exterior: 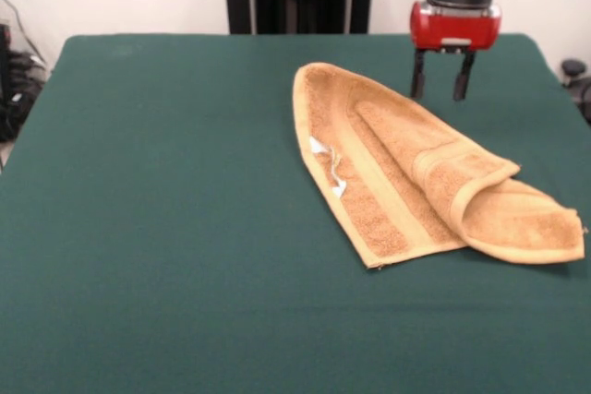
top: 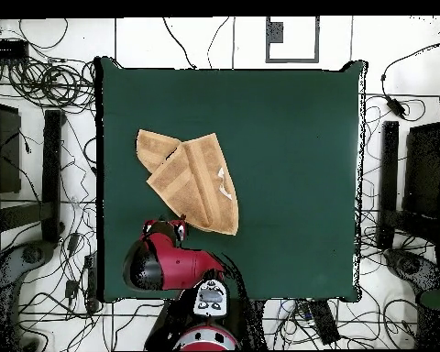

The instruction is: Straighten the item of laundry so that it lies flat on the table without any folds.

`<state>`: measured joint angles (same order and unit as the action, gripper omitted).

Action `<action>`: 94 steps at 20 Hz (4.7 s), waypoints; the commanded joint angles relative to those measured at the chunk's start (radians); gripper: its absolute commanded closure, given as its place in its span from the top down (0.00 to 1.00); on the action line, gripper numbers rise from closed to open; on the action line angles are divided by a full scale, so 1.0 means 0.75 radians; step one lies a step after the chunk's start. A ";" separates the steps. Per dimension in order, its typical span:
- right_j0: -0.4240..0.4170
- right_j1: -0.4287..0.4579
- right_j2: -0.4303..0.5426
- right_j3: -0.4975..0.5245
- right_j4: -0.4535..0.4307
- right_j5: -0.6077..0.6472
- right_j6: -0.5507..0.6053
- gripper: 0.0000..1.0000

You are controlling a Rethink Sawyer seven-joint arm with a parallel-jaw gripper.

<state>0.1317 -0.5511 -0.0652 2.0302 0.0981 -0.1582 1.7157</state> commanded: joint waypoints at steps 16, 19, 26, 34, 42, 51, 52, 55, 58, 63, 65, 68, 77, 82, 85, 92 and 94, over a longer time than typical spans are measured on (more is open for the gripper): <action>-0.086 -0.091 0.081 -0.037 0.016 0.308 0.172 1.00; -0.105 -0.063 0.084 -0.048 -0.007 0.283 0.165 1.00; -0.136 0.105 0.121 -0.080 -0.041 0.068 0.207 1.00; -0.087 0.268 0.115 -0.125 -0.010 -0.140 0.270 1.00; -0.093 0.323 0.137 -0.136 -0.002 -0.202 0.263 1.00; -0.101 0.300 0.189 -0.125 0.009 -0.177 0.283 1.00; -0.091 0.296 0.186 -0.125 0.020 -0.171 0.286 1.00; -0.065 0.300 0.184 -0.131 0.051 -0.170 0.301 1.00; -0.045 0.304 0.176 -0.138 0.077 -0.169 0.310 1.00; -0.012 0.304 0.167 -0.141 0.120 -0.162 0.326 1.00; -0.001 0.299 0.162 -0.141 0.137 -0.155 0.327 1.00; 0.005 0.299 0.166 -0.139 0.150 -0.155 0.330 1.00; 0.009 0.297 0.185 -0.136 0.173 -0.158 0.334 1.00; 0.003 0.297 0.196 -0.137 0.167 -0.158 0.335 1.00; 0.013 0.290 0.195 -0.137 0.180 -0.146 0.336 1.00; 0.051 0.291 0.189 -0.146 0.233 -0.135 0.348 1.00; 0.058 0.290 0.189 -0.145 0.249 -0.135 0.351 1.00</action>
<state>0.1111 -0.4289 -0.0793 2.0255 0.1963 -0.2711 1.7157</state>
